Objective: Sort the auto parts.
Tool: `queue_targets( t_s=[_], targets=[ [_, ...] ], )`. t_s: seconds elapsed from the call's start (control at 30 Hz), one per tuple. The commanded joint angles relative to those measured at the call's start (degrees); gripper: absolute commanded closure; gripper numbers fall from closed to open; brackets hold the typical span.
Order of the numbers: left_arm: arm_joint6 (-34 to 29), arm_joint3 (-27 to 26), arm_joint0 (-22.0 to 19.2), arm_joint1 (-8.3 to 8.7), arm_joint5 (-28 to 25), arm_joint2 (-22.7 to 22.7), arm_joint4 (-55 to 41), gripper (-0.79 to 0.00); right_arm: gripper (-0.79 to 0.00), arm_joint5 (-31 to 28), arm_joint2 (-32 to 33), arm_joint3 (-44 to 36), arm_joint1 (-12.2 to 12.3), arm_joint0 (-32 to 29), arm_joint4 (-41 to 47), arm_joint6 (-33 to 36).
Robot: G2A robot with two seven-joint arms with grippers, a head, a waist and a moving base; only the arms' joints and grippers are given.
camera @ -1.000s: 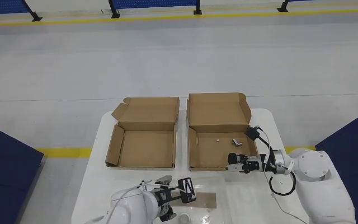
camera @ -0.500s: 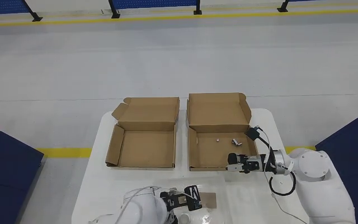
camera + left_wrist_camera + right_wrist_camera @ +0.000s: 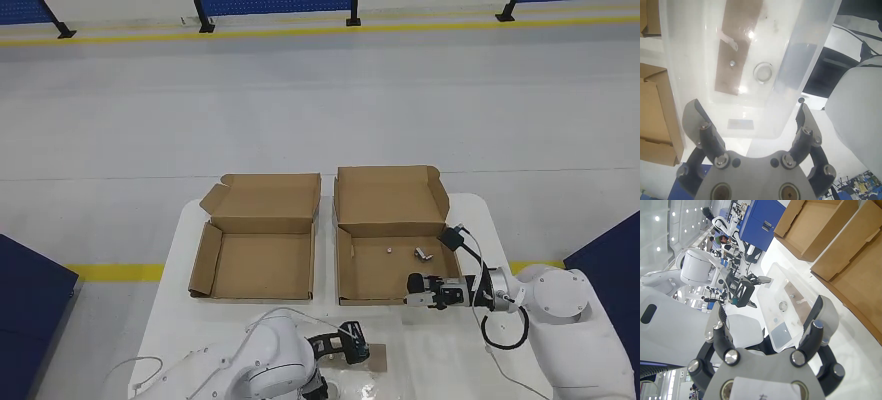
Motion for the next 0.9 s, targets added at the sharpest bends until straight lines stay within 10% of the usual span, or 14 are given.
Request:
queue_targets(
  t_s=[0.0, 0.87],
  targets=[
    [0.00, 0.00, 0.00, 0.00, 0.00, 0.00, 0.00, -0.785, -0.785, 0.00, 0.00, 0.00, 0.00, 0.00, 0.00, 0.00],
    [6.79, 10.77, -2.80, -2.96, -5.53, 4.55, 0.36, -0.785, -0.785, 0.00, 0.00, 0.00, 0.00, 0.00, 0.00, 0.00]
  ],
)
